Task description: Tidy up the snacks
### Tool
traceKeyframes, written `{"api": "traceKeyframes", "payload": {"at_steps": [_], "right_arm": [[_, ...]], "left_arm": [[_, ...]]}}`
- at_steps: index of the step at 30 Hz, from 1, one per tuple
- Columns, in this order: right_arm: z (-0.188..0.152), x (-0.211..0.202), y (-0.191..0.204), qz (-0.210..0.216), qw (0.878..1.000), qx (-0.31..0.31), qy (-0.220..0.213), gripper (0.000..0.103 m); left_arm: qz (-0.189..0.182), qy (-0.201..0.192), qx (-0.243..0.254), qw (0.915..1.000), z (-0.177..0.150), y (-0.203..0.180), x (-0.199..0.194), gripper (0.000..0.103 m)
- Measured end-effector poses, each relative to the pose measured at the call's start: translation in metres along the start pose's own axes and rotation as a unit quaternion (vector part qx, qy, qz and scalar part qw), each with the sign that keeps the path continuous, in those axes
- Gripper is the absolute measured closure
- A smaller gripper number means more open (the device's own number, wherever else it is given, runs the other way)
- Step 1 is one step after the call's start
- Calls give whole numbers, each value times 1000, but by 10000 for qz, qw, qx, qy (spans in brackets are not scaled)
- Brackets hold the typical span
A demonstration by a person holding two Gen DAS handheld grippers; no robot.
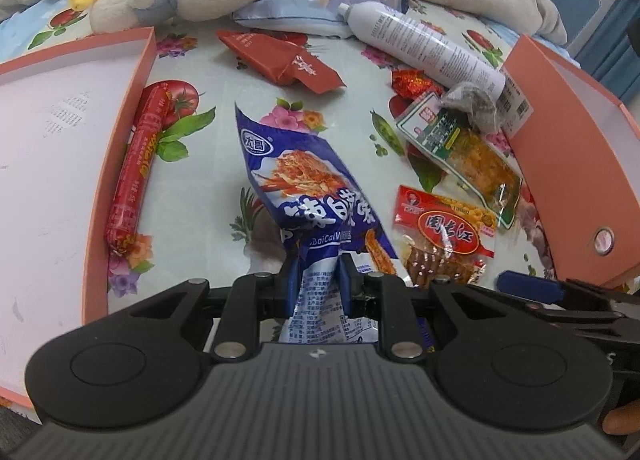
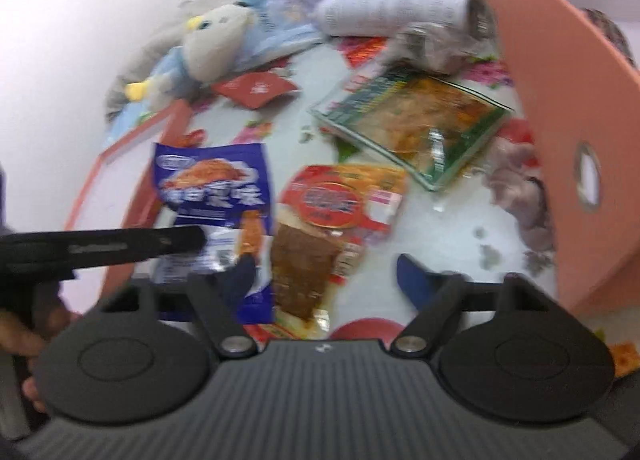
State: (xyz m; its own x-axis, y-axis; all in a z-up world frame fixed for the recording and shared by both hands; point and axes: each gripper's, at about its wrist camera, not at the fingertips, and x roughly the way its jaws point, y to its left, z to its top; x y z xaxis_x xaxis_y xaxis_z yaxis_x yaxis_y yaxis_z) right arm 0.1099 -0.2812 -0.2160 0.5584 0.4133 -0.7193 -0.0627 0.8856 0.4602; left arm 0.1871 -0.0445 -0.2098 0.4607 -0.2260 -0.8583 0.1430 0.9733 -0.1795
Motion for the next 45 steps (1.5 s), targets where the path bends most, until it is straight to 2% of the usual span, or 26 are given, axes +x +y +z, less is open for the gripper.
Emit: {"api": "traceKeyframes", "payload": {"at_steps": [5, 9, 14, 16, 17, 19, 21, 23, 26, 31, 34, 38, 45], "right_arm": [[5, 6, -5, 255, 9988, 406, -20, 22], [10, 13, -19, 1016, 9896, 1019, 39, 23], [7, 17, -17, 1336, 9875, 830, 120, 33], [5, 19, -16, 1339, 9875, 805, 197, 45], [4, 22, -14, 1316, 9878, 801, 237, 49], [2, 25, -13, 1271, 9880, 835, 274, 68], [0, 28, -13, 1212, 9878, 940, 284, 80], [-1, 28, -14, 1245, 9867, 1022, 241, 80], [-1, 24, -14, 1174, 9881, 977, 187, 86], [3, 12, -3, 921, 9941, 564, 65, 89], [8, 1, 3, 748, 9964, 372, -113, 92], [17, -17, 11, 382, 9986, -73, -364, 93], [35, -47, 27, -127, 9945, -651, -811, 94]], "left_arm": [[-28, 16, -55, 10000, -1, 3, 2, 79], [-21, 7, -55, 10000, -1, 4, 3, 79], [-39, -15, -95, 9999, -2, 7, 2, 79], [-56, -29, -128, 9999, -2, 8, 2, 79], [-57, -33, -134, 9999, -3, 9, 2, 79], [-46, -40, -128, 9999, -3, 9, 2, 79], [-43, -42, -140, 9999, -3, 9, 2, 79], [-44, -48, -152, 9999, -3, 9, 2, 79], [-56, -57, -165, 9998, -3, 9, 2, 79], [-249, -20, -311, 9992, -1, 11, 0, 81], [-160, -171, -261, 9994, 1, 6, -9, 83], [-216, -345, -372, 9985, 9, 4, -23, 84], [-127, -677, -102, 9976, 29, -19, -46, 85]]}}
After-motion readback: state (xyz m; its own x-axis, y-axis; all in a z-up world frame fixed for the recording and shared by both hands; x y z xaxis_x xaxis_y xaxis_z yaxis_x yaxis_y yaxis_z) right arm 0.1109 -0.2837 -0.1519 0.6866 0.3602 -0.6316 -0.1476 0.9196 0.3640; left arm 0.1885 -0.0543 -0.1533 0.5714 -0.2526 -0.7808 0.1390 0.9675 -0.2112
